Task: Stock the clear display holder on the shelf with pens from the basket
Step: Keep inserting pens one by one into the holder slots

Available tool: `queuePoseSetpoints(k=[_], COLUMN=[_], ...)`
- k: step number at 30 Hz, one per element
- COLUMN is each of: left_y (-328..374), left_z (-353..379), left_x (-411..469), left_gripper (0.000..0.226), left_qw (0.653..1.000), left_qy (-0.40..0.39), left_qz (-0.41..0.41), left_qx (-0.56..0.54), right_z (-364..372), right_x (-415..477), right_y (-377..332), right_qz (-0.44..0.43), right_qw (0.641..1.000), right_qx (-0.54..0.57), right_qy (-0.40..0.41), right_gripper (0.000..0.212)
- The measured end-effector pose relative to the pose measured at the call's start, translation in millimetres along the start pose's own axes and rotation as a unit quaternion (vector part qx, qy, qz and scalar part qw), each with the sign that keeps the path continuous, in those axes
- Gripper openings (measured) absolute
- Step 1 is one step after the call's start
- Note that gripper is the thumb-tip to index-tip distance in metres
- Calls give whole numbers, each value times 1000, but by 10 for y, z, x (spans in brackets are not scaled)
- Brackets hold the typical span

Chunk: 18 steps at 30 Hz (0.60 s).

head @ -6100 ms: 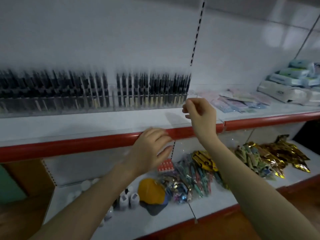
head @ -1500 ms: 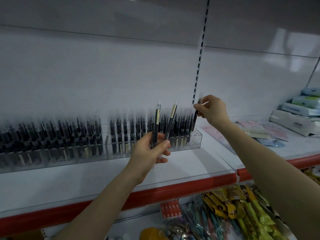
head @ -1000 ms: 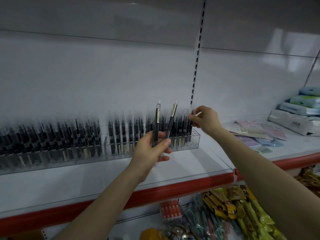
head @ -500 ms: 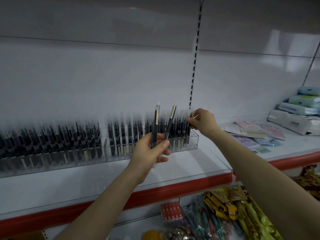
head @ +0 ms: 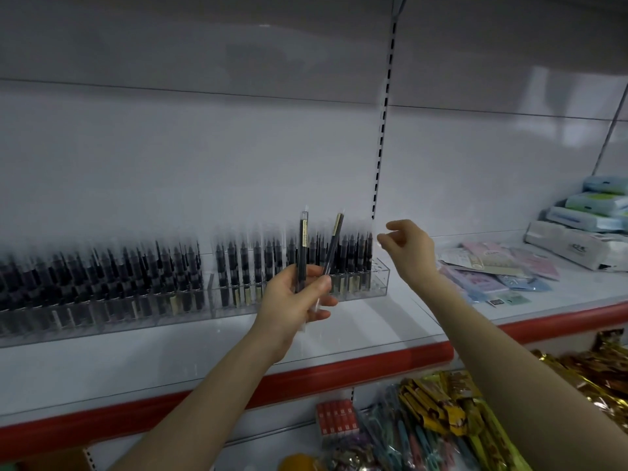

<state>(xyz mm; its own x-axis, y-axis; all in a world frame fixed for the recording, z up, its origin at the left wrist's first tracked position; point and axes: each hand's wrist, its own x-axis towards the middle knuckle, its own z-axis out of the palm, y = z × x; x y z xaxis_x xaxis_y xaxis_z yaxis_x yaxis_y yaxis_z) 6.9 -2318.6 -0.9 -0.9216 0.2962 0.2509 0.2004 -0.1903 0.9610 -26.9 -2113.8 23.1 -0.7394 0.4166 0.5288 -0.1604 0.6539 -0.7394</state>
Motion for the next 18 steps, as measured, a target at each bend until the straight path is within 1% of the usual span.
queuePoseSetpoints(k=[1,2,4,6,8,11,14,18], left_y=[12,22,41,65,88,118,136,137], left_z=[3,10,34,66,89,99,99,111], left_x=[-4,-10,-32,-65,-99,-130,-144,-140], left_gripper=[7,6,3,2,4,10,19,34], left_qw=[1000,1000,1000,1000,1000,1000,1000,999], left_qy=[1,1,-1,-6,-9,-17,-19,1], left_qz=[-1,-1,2,2,0,5,12,27], left_qx=[-4,-8,-10,-12,-16,-18,-15,40], right_z=[-18,-23,3,49,108,150,124,82], right_x=[-83,-180,-373,-503,-564,-615,-638,-617], right_y=[-48,-103,-204,-243,-220,-189,-194,-138], right_qz=[-32,-66,-139,-227,-303,-324,-324,-314], right_qw=[999,997,989,973,953,944,945,949], right_qx=[21,38,56,35,1,-8,-8,3], right_qy=[23,27,7,-4,-30,-57,-52,-44], right_gripper=[22,17,12,14,21,30,31,29])
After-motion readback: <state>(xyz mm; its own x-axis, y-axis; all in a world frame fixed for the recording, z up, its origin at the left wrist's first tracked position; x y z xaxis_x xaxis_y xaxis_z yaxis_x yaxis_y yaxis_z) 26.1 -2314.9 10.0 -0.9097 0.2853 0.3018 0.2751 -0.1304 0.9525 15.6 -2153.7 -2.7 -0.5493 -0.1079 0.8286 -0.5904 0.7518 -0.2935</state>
